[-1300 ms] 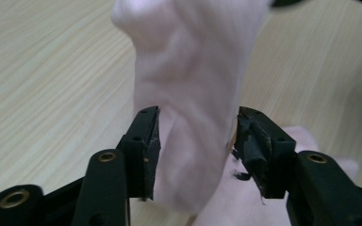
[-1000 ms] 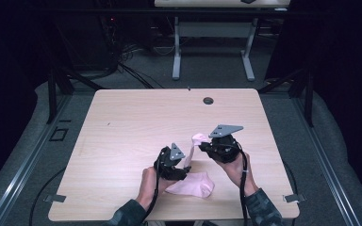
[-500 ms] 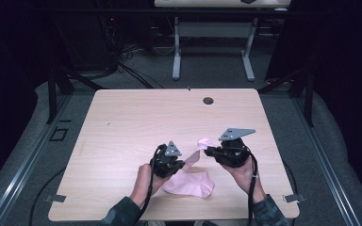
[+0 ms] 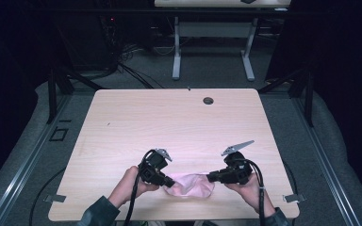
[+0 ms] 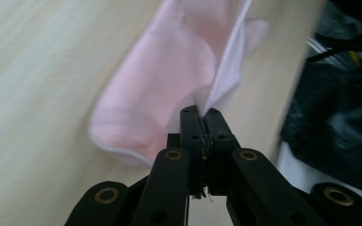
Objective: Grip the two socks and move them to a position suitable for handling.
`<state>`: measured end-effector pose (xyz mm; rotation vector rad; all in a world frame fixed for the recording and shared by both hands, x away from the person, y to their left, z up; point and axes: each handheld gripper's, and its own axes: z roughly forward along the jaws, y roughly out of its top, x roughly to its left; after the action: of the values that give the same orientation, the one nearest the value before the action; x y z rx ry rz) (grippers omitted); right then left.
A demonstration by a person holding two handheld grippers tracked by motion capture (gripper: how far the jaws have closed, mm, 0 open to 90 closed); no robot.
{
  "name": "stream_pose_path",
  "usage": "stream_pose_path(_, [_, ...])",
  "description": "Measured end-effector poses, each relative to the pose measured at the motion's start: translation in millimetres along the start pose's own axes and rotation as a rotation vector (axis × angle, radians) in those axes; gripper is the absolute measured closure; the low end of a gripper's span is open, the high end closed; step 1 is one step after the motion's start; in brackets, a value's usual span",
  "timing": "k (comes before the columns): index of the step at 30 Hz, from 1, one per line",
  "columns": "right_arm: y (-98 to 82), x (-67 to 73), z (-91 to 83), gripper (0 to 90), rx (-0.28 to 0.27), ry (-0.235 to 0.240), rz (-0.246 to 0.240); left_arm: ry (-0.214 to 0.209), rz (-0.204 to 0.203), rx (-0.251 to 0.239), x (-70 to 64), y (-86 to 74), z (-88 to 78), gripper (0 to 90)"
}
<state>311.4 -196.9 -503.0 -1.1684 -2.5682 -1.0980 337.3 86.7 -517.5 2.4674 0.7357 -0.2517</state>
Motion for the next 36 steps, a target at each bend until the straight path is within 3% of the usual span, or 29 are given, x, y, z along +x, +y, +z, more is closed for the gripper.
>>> stream_pose_path(1, [0.0,0.0,0.0,81.9,0.000,0.000,0.000,0.000,0.000,0.000,0.0,0.0,0.0,86.7])
stream_pose_path(2, [2.2,-12.9,12.1,75.7,0.004,-0.054,0.006,0.008,-0.030,-0.004,10.4,2.4,6.0,85.1])
stream_pose_path(5, [3.9,-25.2,24.9,71.1,0.017,-0.087,-0.011,0.003,-0.061,-0.012,21.5,3.5,12.4,78.5])
stream_pose_path(7, [4.0,-30.2,32.3,68.9,-0.006,-0.067,-0.010,0.002,-0.082,-0.015,26.8,3.1,15.0,72.0])
stream_pose_path(9, [4.2,-34.4,38.2,65.5,0.005,-0.057,-0.014,0.003,-0.087,-0.015,29.5,1.6,16.7,70.4])
stream_pose_path(14, [1.7,-36.3,46.5,60.9,-0.015,-0.008,0.020,0.033,-0.110,-0.012,26.9,-5.7,17.2,61.4])
stream_pose_path(18, [-2.2,-29.7,40.2,54.7,-0.073,0.012,0.059,0.050,-0.122,-0.023,24.7,-11.4,16.1,60.6])
stream_pose_path(21, [-4.6,-25.5,39.4,51.2,-0.063,0.017,0.059,0.060,-0.127,-0.028,23.1,-13.8,17.3,65.7])
stream_pose_path(23, [-5.3,-24.2,42.2,51.9,-0.052,0.004,0.052,0.065,-0.128,-0.032,22.9,-14.3,17.9,70.4])
stream_pose_path(24, [-6.6,-23.1,49.8,59.2,-0.003,-0.084,0.028,0.069,-0.131,-0.034,23.1,-15.0,18.3,73.0])
stream_pose_path(25, [-6.6,-23.1,49.8,59.2,-0.003,-0.084,0.028,0.075,-0.131,-0.036,23.3,-15.4,18.6,73.0])
stream_pose_path(26, [-8.3,-23.7,56.3,66.2,0.018,-0.130,0.025,0.091,-0.123,-0.039,22.1,-16.7,19.5,78.0])
stream_pose_path(31, [-10.8,-20.8,58.0,81.8,-0.009,-0.169,0.002,0.109,-0.101,-0.059,19.5,-19.7,19.1,87.4])
stream_pose_path(36, [-10.6,-5.2,41.2,84.2,-0.042,-0.180,-0.013,0.100,-0.105,-0.074,18.5,-20.2,12.1,88.5])
